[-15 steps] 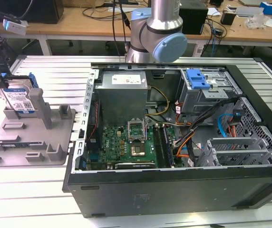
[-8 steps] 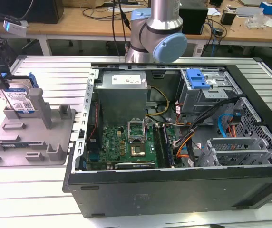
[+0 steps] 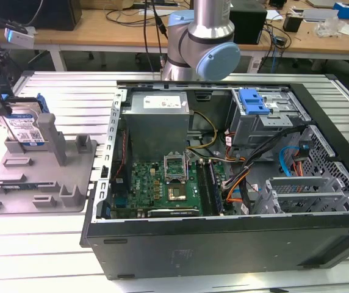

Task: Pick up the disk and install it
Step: 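Pick up the disk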

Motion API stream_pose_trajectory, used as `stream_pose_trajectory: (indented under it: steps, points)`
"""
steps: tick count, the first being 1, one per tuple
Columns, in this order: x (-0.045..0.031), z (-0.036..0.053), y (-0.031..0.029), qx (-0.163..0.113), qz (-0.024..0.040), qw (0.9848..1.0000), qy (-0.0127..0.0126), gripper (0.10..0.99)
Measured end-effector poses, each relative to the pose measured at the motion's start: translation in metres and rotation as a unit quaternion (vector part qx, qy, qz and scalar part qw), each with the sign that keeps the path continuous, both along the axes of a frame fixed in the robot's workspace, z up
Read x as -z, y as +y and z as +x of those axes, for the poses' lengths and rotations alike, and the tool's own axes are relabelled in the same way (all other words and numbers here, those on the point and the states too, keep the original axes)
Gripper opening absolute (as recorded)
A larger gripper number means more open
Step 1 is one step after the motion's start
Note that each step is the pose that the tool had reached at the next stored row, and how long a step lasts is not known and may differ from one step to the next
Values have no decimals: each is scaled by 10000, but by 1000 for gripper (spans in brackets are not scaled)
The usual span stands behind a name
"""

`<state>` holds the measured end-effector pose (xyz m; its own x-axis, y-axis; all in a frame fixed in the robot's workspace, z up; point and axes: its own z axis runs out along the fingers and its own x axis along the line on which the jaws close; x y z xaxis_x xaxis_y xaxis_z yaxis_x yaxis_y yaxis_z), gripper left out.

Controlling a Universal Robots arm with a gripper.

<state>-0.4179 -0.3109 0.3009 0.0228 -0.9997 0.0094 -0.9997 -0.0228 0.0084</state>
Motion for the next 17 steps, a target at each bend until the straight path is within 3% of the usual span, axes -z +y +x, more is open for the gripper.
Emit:
stream_pose_trajectory:
  steps: [10,12,13,17]
  points:
    - [8,0,-15,9,0,10000,0,482]
    - [9,0,-17,11,0,10000,0,467]
    - [10,0,-19,13,0,10000,0,392]
    - [11,0,-23,17,0,10000,0,392]
